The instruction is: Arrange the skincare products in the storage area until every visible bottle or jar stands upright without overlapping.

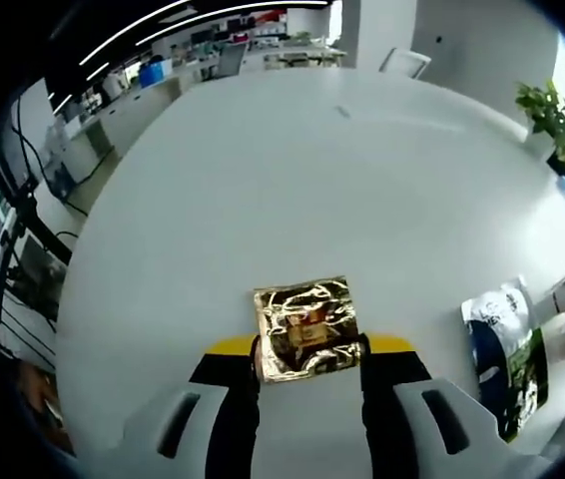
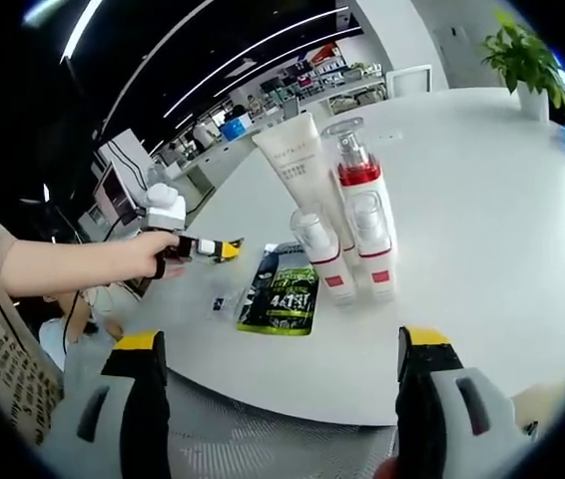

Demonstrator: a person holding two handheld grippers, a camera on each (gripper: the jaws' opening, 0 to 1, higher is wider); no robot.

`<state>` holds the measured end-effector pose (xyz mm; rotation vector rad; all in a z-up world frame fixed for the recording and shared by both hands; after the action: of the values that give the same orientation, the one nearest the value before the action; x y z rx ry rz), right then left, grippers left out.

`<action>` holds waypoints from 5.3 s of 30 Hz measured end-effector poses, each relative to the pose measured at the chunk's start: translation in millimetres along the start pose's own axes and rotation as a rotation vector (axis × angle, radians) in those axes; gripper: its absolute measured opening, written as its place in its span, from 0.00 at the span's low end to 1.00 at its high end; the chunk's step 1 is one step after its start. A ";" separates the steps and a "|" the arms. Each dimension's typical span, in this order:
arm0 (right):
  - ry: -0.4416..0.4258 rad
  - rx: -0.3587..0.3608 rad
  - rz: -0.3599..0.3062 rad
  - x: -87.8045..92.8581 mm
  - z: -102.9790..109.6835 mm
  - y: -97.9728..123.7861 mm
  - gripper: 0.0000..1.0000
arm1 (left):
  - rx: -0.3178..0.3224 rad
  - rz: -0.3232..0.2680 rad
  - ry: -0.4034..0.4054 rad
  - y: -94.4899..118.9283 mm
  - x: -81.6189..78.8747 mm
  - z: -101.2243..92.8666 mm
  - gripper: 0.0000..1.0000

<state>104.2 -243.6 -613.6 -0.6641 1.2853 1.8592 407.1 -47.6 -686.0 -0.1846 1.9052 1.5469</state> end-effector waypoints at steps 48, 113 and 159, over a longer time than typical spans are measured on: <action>0.020 0.000 -0.044 -3.5 0.6 2.3 0.96 | 0.064 0.063 0.014 24.1 38.1 -50.9 0.37; 0.109 -0.009 -0.063 -4.3 6.6 5.6 0.95 | 0.358 -0.187 -0.009 188.1 118.0 25.9 0.97; 0.153 0.035 -0.025 -0.8 4.5 4.7 0.93 | 0.394 -0.234 -0.016 186.8 120.8 25.1 0.92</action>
<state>100.8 -240.6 -608.8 -0.8131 1.3973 1.7892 231.4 64.3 -604.2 -0.2102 2.0499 0.9969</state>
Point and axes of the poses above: the point that each gripper's makers call its tool centre point, and the gripper's own axes: y roughly backward along the fingers, z roughly to its left, x roughly out of its underside, the point moved 7 cm from there along y, roughly backward along the fingers, and after that the axes turned 6 degrees about y, right-handed, at the moved point
